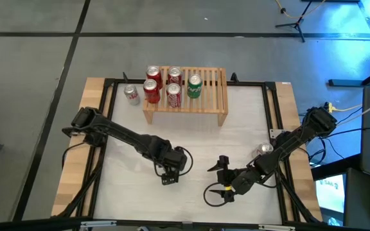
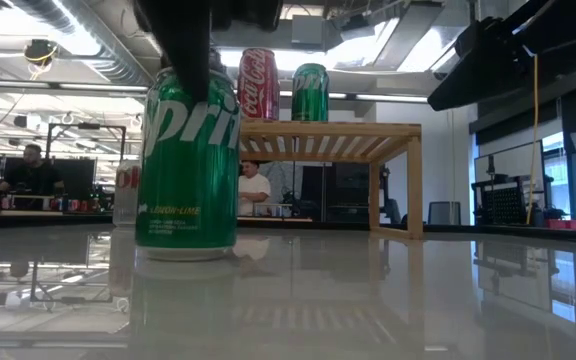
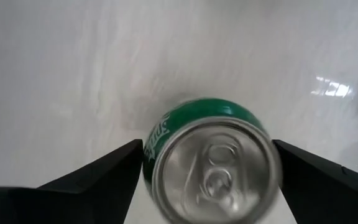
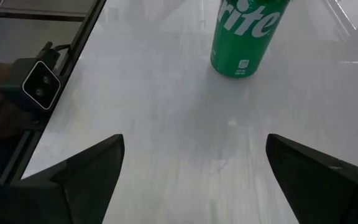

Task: Place canned beverage on shelf
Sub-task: Put the green soda can on the shelf aligned with the other green soda can

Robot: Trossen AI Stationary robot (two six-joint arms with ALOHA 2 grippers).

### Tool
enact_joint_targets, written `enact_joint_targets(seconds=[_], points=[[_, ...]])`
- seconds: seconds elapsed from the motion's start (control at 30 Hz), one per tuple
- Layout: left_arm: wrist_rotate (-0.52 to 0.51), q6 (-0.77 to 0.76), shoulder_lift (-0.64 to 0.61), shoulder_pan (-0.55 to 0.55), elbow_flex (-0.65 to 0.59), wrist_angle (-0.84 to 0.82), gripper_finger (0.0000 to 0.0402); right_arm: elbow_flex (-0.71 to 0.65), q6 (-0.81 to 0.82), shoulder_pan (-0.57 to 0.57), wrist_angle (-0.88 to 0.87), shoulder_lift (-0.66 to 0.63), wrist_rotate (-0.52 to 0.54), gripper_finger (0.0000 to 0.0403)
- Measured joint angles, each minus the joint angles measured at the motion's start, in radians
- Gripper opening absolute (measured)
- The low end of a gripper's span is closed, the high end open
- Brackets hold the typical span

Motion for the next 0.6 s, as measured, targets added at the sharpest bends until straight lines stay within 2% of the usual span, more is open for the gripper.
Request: enact_joint_targets(seconds=[0.17, 0.37, 0.5, 0.6], points=[[-0.068, -0.019, -0.068, -0.044, 0.000, -0.016, 0.0336, 0.000, 0.000, 0.000, 0.001, 0.000, 0.000, 0.0386], [-0.253, -0.048, -0.154, -0.147, -0.011, -0.043, 0.0336, 0.000, 0.008, 0.000, 0.002, 0.000, 0.000, 0.0386], [-0.338, -0.119, -0.202, -0.233, -0.085, -0.034, 0.0336, 0.000, 0.023, 0.000, 0.003, 0.000, 0.000, 0.0386], [-0.396, -0.194, -0.245, -0.297, -0.186, 0.006, 0.0337, 0.000, 0.023, 0.000, 0.006, 0.000, 0.000, 0.0386]])
